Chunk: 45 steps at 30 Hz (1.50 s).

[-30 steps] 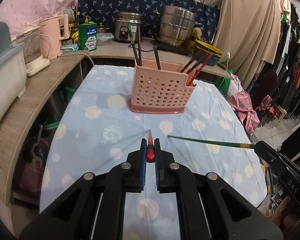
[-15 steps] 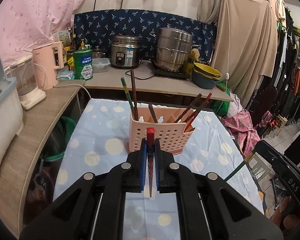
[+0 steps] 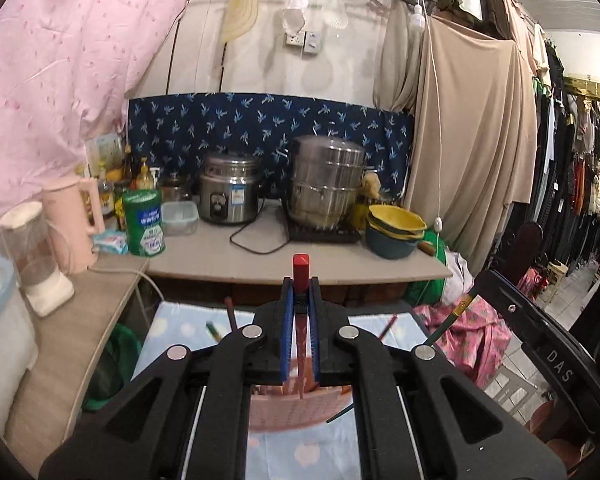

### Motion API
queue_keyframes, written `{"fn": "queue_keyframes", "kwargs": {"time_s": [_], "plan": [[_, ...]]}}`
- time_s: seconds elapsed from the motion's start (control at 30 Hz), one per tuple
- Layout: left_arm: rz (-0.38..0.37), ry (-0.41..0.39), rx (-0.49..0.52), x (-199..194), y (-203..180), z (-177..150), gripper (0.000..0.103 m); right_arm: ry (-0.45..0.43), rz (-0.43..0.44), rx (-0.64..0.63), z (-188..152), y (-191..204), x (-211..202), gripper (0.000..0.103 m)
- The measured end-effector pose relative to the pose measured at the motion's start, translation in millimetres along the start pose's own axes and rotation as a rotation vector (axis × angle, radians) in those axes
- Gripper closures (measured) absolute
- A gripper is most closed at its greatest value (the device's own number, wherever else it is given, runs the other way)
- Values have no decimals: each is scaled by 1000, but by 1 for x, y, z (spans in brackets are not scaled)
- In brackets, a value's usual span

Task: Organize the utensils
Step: 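Lift both chopsticks upright and lower them into the pink holder, then open both tools to release the chopsticks in the holder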

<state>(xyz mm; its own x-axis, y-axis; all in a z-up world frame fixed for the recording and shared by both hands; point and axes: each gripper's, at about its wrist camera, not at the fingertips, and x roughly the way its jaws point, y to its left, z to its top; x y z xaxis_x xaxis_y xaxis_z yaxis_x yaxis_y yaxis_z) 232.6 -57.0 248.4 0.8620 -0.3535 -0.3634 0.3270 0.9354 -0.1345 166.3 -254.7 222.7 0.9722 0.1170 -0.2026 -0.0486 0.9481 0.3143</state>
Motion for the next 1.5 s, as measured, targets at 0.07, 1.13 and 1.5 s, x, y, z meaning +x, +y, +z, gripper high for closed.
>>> {"fn": "queue_keyframes", "kwargs": {"time_s": [0.07,1.13,1.5], "plan": [[4,-9,0,10,0,7,96,-23,5,7,11,1,11,96],[108,149,-10,54,21,-62,55,209,-66,36,-69,-21,74,61],[187,238,30,17,12,-116,41,301,-89,-7,-115,-11,17,41]]}}
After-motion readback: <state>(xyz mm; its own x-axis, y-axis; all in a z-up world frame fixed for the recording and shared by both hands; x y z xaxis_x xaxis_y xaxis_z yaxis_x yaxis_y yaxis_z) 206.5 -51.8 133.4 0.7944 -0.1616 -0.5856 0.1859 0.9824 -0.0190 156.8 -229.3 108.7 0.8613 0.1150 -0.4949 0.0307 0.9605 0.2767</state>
